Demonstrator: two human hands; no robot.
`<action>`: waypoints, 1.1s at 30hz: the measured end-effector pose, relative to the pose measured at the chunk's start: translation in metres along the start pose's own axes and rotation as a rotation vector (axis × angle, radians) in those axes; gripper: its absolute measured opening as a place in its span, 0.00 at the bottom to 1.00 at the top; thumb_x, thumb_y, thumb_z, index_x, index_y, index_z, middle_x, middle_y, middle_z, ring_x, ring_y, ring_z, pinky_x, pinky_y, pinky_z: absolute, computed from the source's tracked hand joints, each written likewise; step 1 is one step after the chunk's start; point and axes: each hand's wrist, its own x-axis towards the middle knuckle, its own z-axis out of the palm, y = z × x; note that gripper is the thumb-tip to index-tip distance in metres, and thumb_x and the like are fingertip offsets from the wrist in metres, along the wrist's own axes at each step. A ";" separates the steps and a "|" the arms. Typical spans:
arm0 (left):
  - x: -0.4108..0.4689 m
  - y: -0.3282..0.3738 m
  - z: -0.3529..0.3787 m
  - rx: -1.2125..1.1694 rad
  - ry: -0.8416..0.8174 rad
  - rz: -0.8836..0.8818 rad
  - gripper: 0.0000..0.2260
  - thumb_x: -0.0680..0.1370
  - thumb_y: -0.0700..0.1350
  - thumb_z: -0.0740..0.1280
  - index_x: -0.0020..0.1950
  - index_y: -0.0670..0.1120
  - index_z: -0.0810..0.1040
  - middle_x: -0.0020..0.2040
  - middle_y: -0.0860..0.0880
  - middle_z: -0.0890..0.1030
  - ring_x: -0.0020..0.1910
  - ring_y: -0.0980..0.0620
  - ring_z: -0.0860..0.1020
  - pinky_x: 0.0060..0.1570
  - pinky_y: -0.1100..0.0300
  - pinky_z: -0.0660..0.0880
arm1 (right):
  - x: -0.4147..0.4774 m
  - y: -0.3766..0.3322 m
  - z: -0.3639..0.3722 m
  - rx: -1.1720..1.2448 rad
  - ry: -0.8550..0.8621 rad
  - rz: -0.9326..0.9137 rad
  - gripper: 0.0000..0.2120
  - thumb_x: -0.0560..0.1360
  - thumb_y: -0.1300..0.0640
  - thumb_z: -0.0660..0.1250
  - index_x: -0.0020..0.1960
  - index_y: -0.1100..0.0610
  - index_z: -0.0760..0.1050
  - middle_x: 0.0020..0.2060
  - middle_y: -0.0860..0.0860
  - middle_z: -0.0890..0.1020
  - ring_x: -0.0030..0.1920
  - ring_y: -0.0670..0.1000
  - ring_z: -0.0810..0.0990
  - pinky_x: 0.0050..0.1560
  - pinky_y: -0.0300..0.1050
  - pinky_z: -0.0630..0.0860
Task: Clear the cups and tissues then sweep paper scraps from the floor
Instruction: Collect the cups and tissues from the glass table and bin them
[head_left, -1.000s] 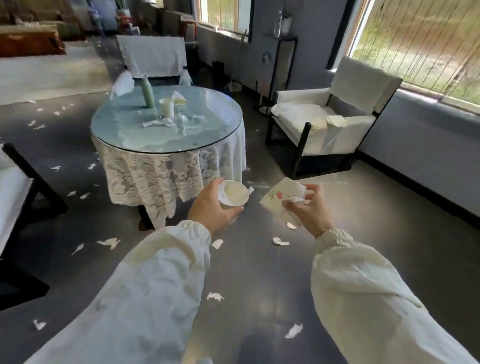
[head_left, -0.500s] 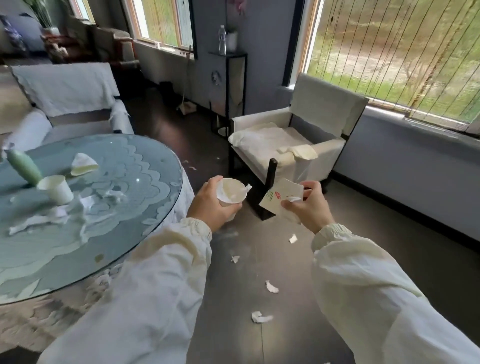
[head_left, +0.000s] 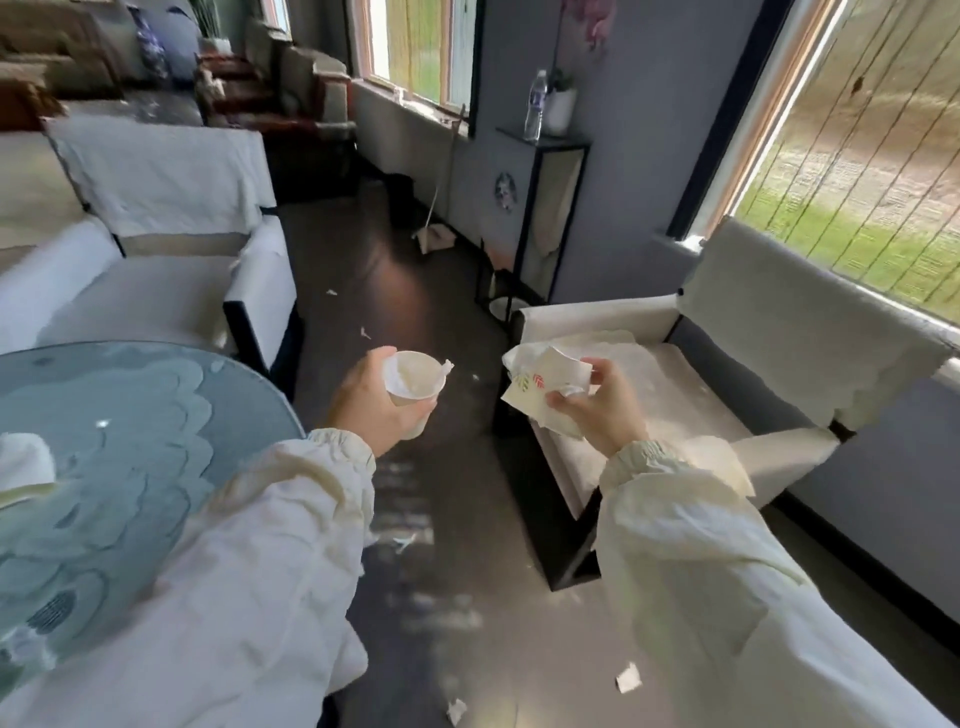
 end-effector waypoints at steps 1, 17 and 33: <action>0.032 0.003 0.011 0.006 -0.003 -0.003 0.34 0.67 0.53 0.77 0.69 0.48 0.67 0.63 0.47 0.74 0.61 0.47 0.73 0.62 0.53 0.70 | 0.035 0.000 0.000 0.002 0.002 0.002 0.24 0.72 0.61 0.72 0.64 0.60 0.67 0.52 0.50 0.74 0.52 0.50 0.76 0.46 0.41 0.74; 0.497 -0.022 0.164 -0.003 0.112 -0.114 0.33 0.66 0.56 0.76 0.67 0.53 0.66 0.60 0.54 0.73 0.58 0.53 0.72 0.57 0.58 0.70 | 0.579 -0.020 0.116 0.016 -0.223 -0.123 0.27 0.71 0.59 0.73 0.66 0.58 0.66 0.53 0.48 0.73 0.53 0.49 0.74 0.50 0.41 0.72; 1.020 -0.179 0.143 -0.071 0.156 -0.201 0.35 0.62 0.59 0.71 0.66 0.55 0.65 0.57 0.55 0.73 0.56 0.53 0.73 0.52 0.61 0.69 | 1.059 -0.142 0.403 0.163 -0.315 -0.100 0.28 0.68 0.55 0.76 0.64 0.57 0.69 0.53 0.49 0.77 0.51 0.48 0.77 0.47 0.41 0.76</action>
